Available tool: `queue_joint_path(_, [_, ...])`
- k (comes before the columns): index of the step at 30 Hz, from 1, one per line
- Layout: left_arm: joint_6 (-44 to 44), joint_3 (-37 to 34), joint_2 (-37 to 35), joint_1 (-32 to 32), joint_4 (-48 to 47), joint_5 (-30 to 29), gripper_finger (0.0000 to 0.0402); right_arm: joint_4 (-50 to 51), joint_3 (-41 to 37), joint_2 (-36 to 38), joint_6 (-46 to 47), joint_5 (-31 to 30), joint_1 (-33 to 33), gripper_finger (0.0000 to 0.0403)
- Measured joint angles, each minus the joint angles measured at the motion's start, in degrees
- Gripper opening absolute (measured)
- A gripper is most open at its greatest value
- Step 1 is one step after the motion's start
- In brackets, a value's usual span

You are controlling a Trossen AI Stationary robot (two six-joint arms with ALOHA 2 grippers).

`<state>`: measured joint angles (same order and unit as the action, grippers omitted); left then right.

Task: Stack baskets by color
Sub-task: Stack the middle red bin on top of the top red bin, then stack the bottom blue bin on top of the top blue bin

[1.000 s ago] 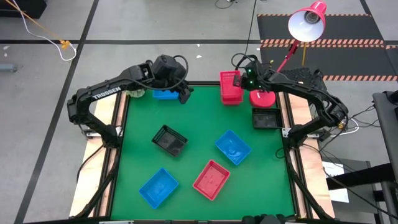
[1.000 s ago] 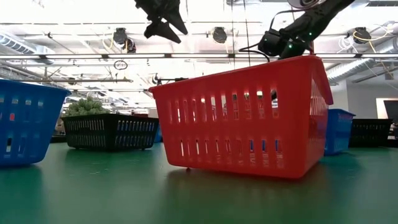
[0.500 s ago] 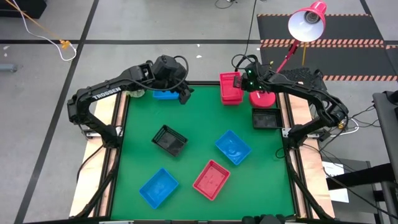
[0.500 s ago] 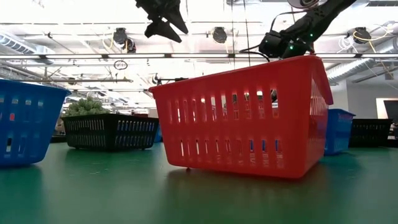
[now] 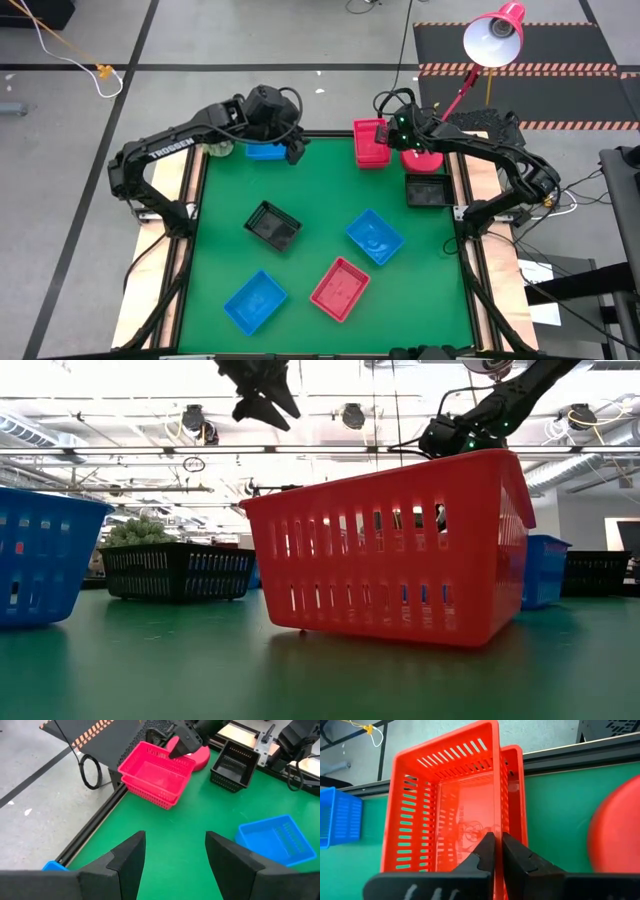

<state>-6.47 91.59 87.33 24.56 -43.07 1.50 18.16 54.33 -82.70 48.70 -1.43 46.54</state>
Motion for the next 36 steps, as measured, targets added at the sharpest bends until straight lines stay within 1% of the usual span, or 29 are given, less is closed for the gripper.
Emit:
queue_joint_path(3, [0.3,0.0,0.0,0.6,0.0,0.0,0.0207,0.1,0.0,0.0,-0.1,0.0,0.0,0.0011])
queue_joint_path(5, [0.3,0.0,0.0,1.0,0.0,0.0,0.0207,0.1,0.0,0.0,-0.3,-0.1,0.0,0.0019])
queue_joint_path(11, [1.5,0.0,0.0,1.8,0.0,1.5,0.0207,0.1,0.0,0.0,-0.3,-0.2,0.0,0.0076])
queue_joint_path(16, [1.4,0.0,0.0,1.7,-0.5,1.7,0.0207,0.2,0.0,0.0,-0.3,0.0,0.0,0.0123])
queue_joint_path(22, [0.9,0.0,0.0,1.7,-2.9,1.7,0.0207,0.7,0.0,0.6,-1.8,0.0,0.0,0.0160])
queue_joint_path(26, [-0.2,0.0,0.0,1.5,-5.7,1.7,0.0207,0.8,0.0,3.1,-2.9,-0.1,0.0,0.0170])
queue_joint_path(29, [-1.7,0.0,0.0,1.1,-8.8,1.7,0.0207,0.5,0.0,6.7,-3.8,-0.1,-0.1,0.0171])
queue_joint_path(32, [-7.1,-0.5,0.0,1.1,-13.5,1.6,0.0207,1.3,0.0,10.5,-4.8,-0.1,-1.1,0.0171])
queue_joint_path(34, [-11.1,-2.5,0.2,1.2,-14.3,1.5,0.0207,2.1,0.0,13.1,-4.8,0.0,-2.1,0.0171])
queue_joint_path(36, [-14.0,-5.6,0.5,1.2,-14.5,3.4,0.0207,2.9,0.0,15.7,-4.8,0.1,-3.7,0.0171])
